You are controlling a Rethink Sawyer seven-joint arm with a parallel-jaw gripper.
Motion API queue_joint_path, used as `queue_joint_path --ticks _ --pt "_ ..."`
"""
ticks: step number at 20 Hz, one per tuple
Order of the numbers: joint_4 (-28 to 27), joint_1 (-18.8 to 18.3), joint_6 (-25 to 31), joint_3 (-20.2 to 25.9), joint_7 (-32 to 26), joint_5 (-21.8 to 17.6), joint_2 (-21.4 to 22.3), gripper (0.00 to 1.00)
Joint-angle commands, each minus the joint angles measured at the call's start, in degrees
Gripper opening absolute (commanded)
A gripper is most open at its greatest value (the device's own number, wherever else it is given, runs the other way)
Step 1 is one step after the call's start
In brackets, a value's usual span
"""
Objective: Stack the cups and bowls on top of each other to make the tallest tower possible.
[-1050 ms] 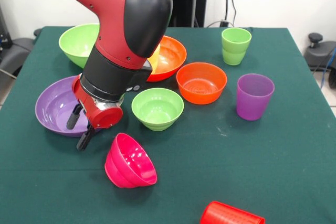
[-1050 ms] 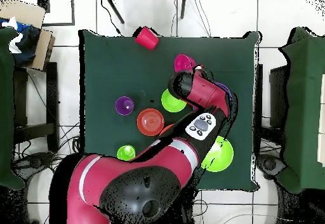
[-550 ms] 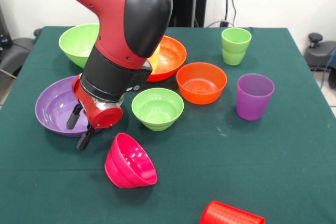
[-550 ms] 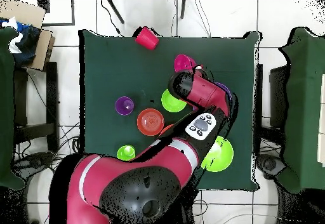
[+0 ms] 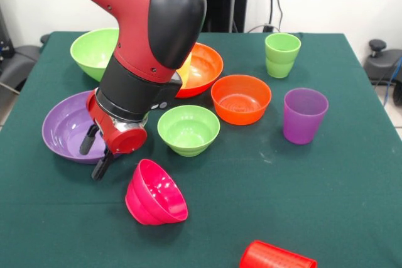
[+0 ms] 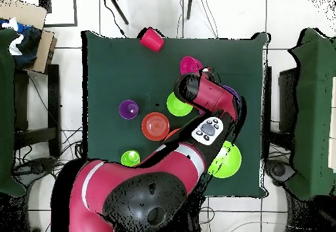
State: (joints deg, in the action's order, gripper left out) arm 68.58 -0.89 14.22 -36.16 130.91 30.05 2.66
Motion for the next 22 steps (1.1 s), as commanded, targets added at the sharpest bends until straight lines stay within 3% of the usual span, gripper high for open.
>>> queue_joint_path --ticks 1,11,22 --pt "-0.08 0.37 3.96 4.68 6.26 -1.52 -0.43 1.00" --pt "0.20 0.36 3.64 4.68 6.22 -1.64 -0.44 1.00" --pt "4.29 1.09 3.86 5.58 6.54 -1.93 1.58 1.00"
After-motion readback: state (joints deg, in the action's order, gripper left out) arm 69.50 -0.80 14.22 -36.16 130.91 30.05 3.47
